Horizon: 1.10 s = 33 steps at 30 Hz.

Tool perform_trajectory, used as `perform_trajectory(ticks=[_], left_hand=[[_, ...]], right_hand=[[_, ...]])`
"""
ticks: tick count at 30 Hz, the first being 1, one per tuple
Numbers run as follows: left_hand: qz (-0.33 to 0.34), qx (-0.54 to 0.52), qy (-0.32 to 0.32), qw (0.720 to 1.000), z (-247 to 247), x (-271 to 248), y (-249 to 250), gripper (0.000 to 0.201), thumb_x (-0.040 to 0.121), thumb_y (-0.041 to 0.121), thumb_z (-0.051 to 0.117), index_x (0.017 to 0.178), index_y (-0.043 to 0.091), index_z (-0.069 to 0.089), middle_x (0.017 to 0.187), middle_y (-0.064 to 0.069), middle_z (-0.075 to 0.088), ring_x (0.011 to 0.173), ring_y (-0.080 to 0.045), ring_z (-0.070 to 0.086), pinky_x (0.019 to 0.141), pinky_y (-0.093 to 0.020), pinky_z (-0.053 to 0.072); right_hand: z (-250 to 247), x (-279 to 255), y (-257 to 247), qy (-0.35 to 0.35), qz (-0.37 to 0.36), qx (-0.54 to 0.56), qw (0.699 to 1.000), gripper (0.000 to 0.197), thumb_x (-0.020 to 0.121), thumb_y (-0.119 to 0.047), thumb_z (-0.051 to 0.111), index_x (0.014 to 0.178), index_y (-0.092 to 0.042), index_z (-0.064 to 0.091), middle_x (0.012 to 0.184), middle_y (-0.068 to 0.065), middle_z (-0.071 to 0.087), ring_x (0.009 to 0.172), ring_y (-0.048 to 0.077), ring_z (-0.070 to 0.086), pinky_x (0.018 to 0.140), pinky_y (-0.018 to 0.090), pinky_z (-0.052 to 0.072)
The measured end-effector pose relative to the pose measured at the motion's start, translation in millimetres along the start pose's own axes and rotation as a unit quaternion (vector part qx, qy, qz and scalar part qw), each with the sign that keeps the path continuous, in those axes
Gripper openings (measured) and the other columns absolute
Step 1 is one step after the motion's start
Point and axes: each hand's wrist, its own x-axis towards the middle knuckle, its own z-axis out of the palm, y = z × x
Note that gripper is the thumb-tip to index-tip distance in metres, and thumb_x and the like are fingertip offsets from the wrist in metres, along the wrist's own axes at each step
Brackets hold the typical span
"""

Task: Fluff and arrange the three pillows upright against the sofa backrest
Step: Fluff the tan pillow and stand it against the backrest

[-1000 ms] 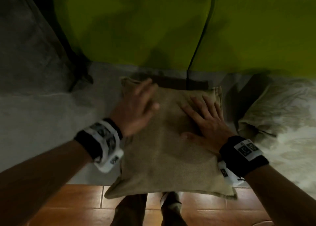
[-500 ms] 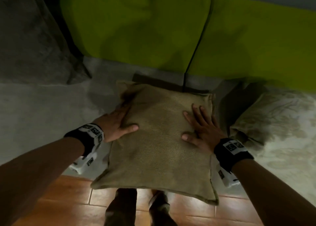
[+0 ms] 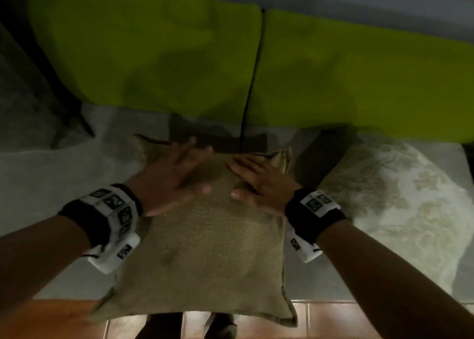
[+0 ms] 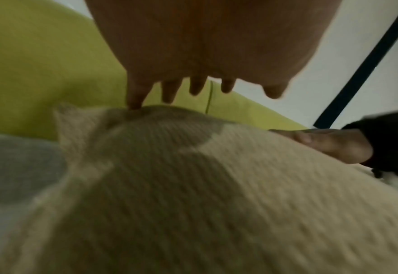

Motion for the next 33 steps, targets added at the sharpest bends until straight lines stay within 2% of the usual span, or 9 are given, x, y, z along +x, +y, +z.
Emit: perform_trajectory(ticks=[2, 7, 10, 14, 19, 24, 27, 30, 33], left_hand=[[-0.028, 0.07, -0.07, 0.995, 18, 10, -2, 0.094, 0.073, 0.097, 0.022, 0.148, 0.058, -0.018, 0.167, 0.01, -0.014, 0.154, -0.026, -0.006, 0.121, -0.061, 0.009], [-0.056, 0.114, -0.072, 0.989, 32, 12, -29, 0.099, 0.065, 0.101, 0.012, 0.144, 0.057, -0.03, 0.167, 0.008, -0.017, 0.154, -0.027, -0.007, 0.119, -0.063, 0.004], [-0.051, 0.11, -0.077, 0.99, 32, 12, -30, 0.099, 0.066, 0.101, 0.015, 0.141, 0.057, -0.033, 0.165, 0.007, -0.022, 0.154, -0.027, -0.011, 0.119, -0.065, 0.002], [-0.035, 0.101, -0.062, 0.992, 33, 5, -32, 0.1, 0.065, 0.101, 0.014, 0.142, 0.057, -0.032, 0.165, 0.006, -0.025, 0.153, -0.029, -0.015, 0.119, -0.066, 0.001], [-0.033, 0.086, -0.043, 0.995, 40, -9, -34, 0.102, 0.066, 0.1, 0.018, 0.145, 0.056, -0.029, 0.165, 0.006, -0.024, 0.153, -0.032, -0.015, 0.119, -0.064, 0.001], [-0.022, 0.09, -0.05, 0.994, 37, -11, -38, 0.095, 0.072, 0.096, 0.016, 0.147, 0.055, -0.025, 0.168, 0.005, -0.014, 0.154, -0.032, -0.005, 0.121, -0.06, 0.002], [-0.051, -0.029, -0.004, 0.998, 8, -2, -47, 0.08, 0.087, 0.084, 0.015, 0.157, 0.045, 0.011, 0.166, 0.003, 0.02, 0.15, -0.023, 0.022, 0.122, -0.045, 0.018], [-0.127, -0.081, 0.112, 0.982, -21, 19, -82, 0.064, 0.1, 0.054, 0.036, 0.153, 0.02, 0.035, 0.153, -0.014, 0.043, 0.137, -0.032, 0.043, 0.113, -0.039, 0.032], [-0.189, -0.009, 0.038, 0.981, -39, 35, -112, 0.07, 0.099, 0.051, 0.045, 0.156, 0.013, 0.031, 0.156, -0.018, 0.039, 0.139, -0.038, 0.04, 0.114, -0.043, 0.032]], right_hand=[[11, -2, 17, -0.015, 0.065, 0.034, 0.997, 0.079, 0.089, -0.087, 0.024, 0.157, -0.053, 0.005, 0.171, -0.013, 0.007, 0.157, 0.018, 0.008, 0.126, 0.052, 0.011], [8, -20, 49, -0.055, 0.214, 0.129, 0.967, 0.079, 0.088, -0.087, 0.022, 0.158, -0.05, 0.02, 0.17, -0.007, 0.017, 0.155, 0.027, 0.016, 0.122, 0.055, 0.012], [1, -8, 54, 0.051, 0.256, 0.199, 0.945, 0.069, 0.101, -0.07, 0.025, 0.159, -0.035, 0.025, 0.168, 0.004, 0.024, 0.153, 0.035, 0.022, 0.122, 0.051, 0.02], [-14, 11, 64, 0.181, 0.373, 0.346, 0.842, 0.072, 0.1, -0.049, 0.057, 0.159, -0.024, 0.025, 0.158, 0.016, 0.041, 0.142, 0.039, 0.042, 0.113, 0.043, 0.038], [-29, 18, 81, 0.196, 0.374, 0.208, 0.882, 0.034, 0.092, -0.029, 0.069, 0.126, -0.021, 0.071, 0.124, 0.015, 0.069, 0.116, 0.037, 0.064, 0.091, 0.036, 0.053], [-33, 20, 77, 0.184, 0.386, 0.203, 0.881, 0.032, 0.095, -0.028, 0.059, 0.124, -0.021, 0.067, 0.126, 0.017, 0.065, 0.111, 0.039, 0.063, 0.081, 0.032, 0.046], [-34, 25, 71, 0.203, 0.339, 0.247, 0.885, 0.028, 0.094, -0.033, 0.064, 0.121, -0.024, 0.064, 0.119, 0.009, 0.066, 0.104, 0.029, 0.063, 0.082, 0.031, 0.047], [-42, 27, 70, 0.155, 0.299, 0.275, 0.9, 0.042, 0.091, -0.032, 0.072, 0.131, -0.027, 0.06, 0.112, 0.007, 0.071, 0.099, 0.025, 0.071, 0.085, 0.035, 0.056], [-48, 26, 72, 0.068, 0.274, 0.175, 0.943, 0.026, 0.097, -0.03, 0.067, 0.117, -0.016, 0.075, 0.109, 0.012, 0.076, 0.101, 0.03, 0.072, 0.092, 0.045, 0.057]])
